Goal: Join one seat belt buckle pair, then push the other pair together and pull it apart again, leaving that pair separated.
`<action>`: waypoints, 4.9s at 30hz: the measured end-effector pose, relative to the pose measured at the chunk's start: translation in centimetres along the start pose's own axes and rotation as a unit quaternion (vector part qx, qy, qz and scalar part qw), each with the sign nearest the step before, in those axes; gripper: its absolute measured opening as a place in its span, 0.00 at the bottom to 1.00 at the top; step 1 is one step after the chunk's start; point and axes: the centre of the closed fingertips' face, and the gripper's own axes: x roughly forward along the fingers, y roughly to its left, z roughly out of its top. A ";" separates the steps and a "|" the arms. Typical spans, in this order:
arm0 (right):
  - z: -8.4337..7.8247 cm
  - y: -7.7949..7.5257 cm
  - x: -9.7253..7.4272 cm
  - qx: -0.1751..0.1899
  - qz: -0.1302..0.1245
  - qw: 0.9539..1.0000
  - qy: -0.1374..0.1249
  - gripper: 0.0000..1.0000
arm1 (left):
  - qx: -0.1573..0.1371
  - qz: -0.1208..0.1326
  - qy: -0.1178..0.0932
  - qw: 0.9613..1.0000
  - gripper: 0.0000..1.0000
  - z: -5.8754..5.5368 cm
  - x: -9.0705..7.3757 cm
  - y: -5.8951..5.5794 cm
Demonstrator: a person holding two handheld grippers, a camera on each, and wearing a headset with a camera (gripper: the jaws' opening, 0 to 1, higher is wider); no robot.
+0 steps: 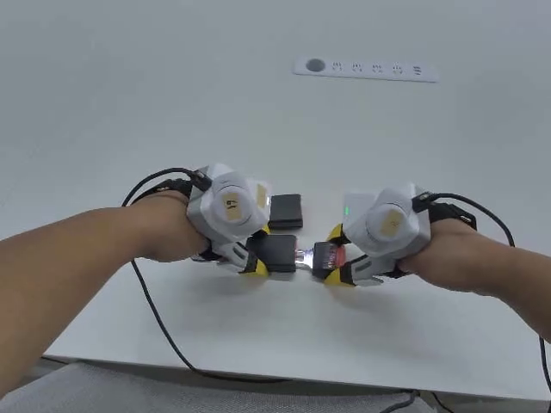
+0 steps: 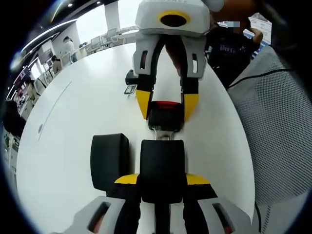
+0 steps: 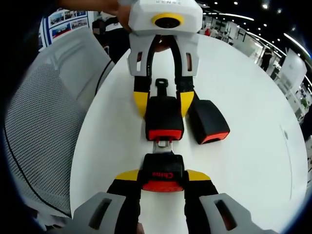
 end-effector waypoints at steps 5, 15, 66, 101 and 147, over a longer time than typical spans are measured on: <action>0.2 -0.1 0.1 0.004 -0.004 1.000 -0.004 0.30 | 0.002 0.000 -0.003 1.000 0.33 0.0 0.0 0.0; 0.7 -0.1 0.4 0.007 -0.005 1.000 -0.007 0.29 | 0.002 0.000 -0.004 1.000 0.33 -0.1 0.0 0.0; 1.6 -0.5 0.9 0.004 -0.004 1.000 -0.002 0.30 | -0.010 0.002 0.000 1.000 0.33 -0.2 -0.3 0.2; 2.3 -0.2 -0.5 0.039 -0.018 0.999 -0.015 0.34 | -0.045 0.033 -0.017 0.998 0.43 1.0 -2.3 0.5; -10.0 -7.5 -8.2 0.077 -0.078 0.992 0.063 0.34 | -0.014 0.023 -0.016 1.000 0.43 1.9 -1.0 7.3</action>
